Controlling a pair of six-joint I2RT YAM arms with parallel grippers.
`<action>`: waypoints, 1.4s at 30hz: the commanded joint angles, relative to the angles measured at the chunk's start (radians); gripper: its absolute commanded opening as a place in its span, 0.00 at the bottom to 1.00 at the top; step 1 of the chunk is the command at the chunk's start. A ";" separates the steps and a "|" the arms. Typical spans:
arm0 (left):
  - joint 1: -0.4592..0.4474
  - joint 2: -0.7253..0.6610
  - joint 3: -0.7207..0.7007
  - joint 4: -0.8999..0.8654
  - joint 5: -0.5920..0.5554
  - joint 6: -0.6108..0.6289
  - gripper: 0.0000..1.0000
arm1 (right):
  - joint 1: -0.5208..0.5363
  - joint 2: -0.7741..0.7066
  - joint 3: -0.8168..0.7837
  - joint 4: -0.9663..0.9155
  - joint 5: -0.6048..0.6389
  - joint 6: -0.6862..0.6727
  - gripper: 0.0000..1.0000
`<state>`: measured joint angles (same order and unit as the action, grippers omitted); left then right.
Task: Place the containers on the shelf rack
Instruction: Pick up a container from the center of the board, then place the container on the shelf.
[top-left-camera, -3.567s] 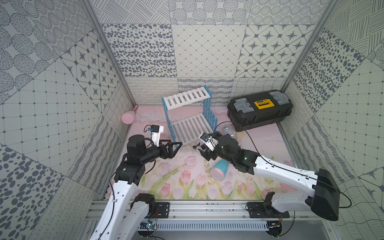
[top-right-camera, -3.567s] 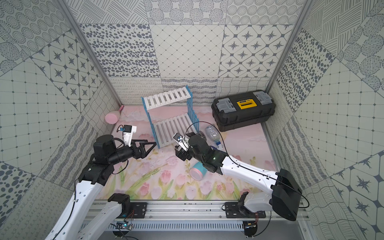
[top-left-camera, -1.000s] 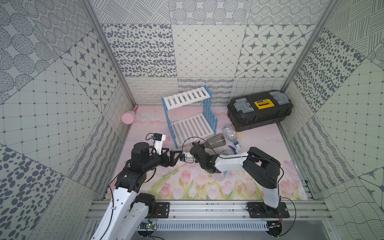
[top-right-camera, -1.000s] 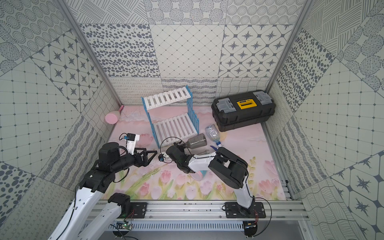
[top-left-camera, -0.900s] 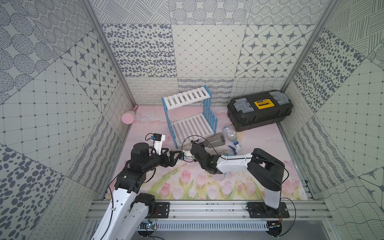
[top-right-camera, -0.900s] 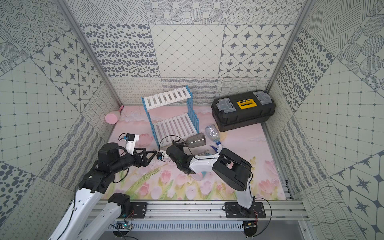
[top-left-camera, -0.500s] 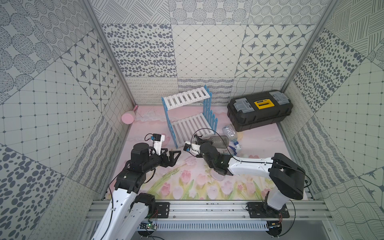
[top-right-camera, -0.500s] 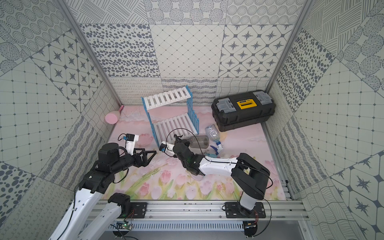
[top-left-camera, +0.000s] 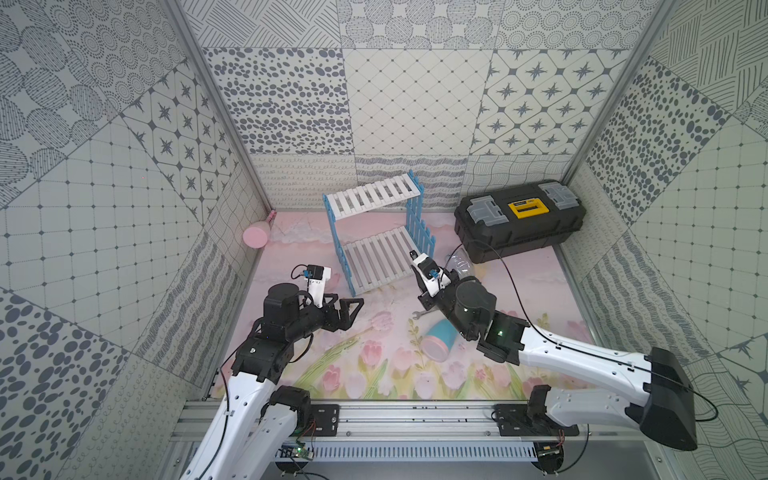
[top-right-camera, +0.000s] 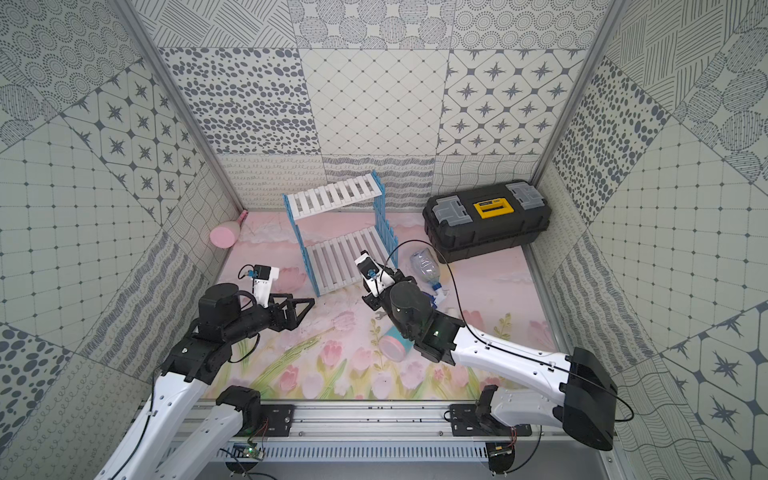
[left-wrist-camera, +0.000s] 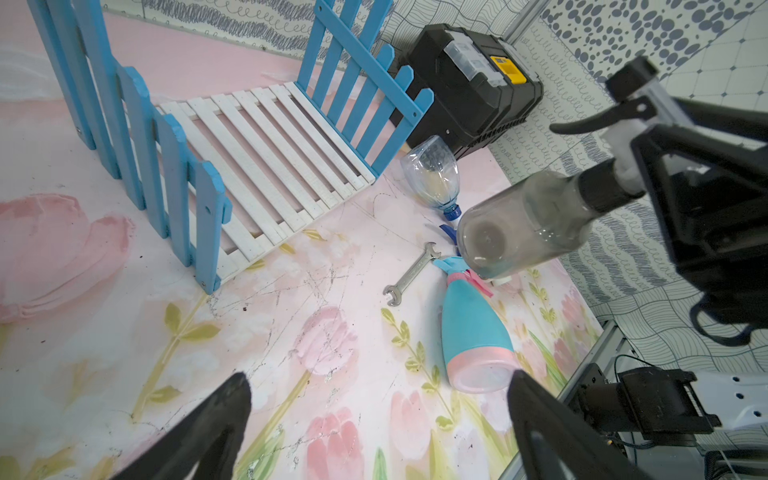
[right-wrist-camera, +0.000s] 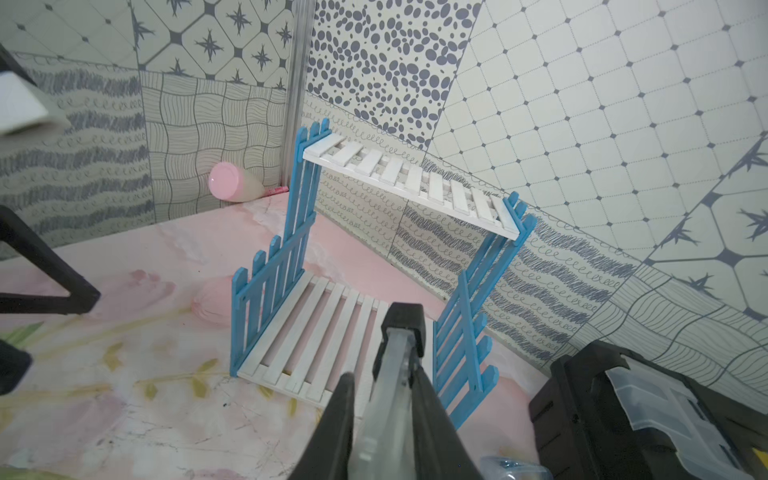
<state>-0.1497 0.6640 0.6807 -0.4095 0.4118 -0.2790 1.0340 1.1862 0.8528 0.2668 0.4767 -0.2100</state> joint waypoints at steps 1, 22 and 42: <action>0.001 0.031 -0.004 0.144 0.050 -0.036 0.98 | -0.057 -0.036 0.039 -0.077 -0.085 0.204 0.00; 0.001 0.194 0.022 0.316 0.038 -0.200 0.99 | -0.334 0.336 0.209 0.336 -0.336 0.311 0.00; -0.001 0.244 0.090 0.278 0.006 0.049 0.98 | -0.414 0.798 0.483 0.546 -0.275 0.271 0.00</action>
<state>-0.1497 0.9005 0.7517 -0.1680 0.4282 -0.3252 0.6266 1.9514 1.2922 0.7185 0.1764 0.0708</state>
